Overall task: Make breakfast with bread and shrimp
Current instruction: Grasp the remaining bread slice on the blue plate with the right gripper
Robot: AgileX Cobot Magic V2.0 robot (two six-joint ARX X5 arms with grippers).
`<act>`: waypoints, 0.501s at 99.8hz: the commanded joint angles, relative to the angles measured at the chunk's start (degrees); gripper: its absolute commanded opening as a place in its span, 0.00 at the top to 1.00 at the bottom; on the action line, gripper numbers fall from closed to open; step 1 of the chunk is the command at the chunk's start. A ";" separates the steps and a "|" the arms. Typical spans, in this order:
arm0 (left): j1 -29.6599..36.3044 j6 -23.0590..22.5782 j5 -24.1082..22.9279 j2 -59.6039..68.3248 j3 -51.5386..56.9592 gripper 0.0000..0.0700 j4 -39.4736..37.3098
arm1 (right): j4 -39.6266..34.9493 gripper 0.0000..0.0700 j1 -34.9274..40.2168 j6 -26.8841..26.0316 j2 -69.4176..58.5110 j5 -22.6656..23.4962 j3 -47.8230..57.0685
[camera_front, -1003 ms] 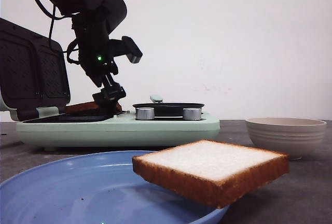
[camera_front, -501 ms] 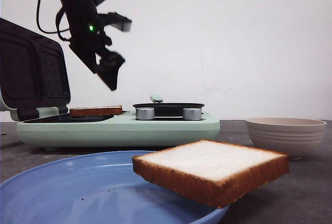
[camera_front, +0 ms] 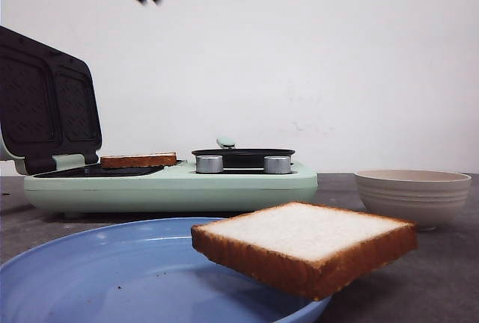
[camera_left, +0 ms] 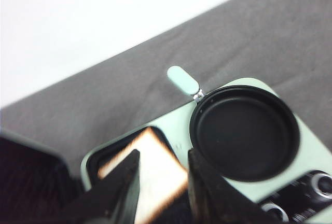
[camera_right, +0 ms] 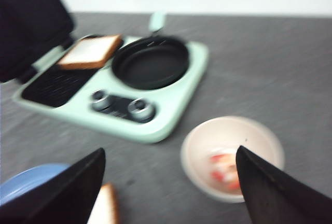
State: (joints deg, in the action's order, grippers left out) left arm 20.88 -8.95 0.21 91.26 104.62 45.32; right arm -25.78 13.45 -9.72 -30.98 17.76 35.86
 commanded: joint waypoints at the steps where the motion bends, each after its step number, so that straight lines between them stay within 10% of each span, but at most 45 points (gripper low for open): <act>1: 0.13 3.67 0.44 -2.23 1.51 0.85 2.10 | -0.24 0.32 0.20 -3.15 -2.12 3.34 0.57; 50: 0.15 4.09 1.25 -30.69 1.49 0.85 13.70 | -4.72 0.26 0.17 -5.92 -27.87 19.56 0.57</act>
State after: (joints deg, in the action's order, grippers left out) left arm 20.80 -5.19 1.45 61.76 104.64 58.70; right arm -31.03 13.45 -15.29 -55.20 35.16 35.86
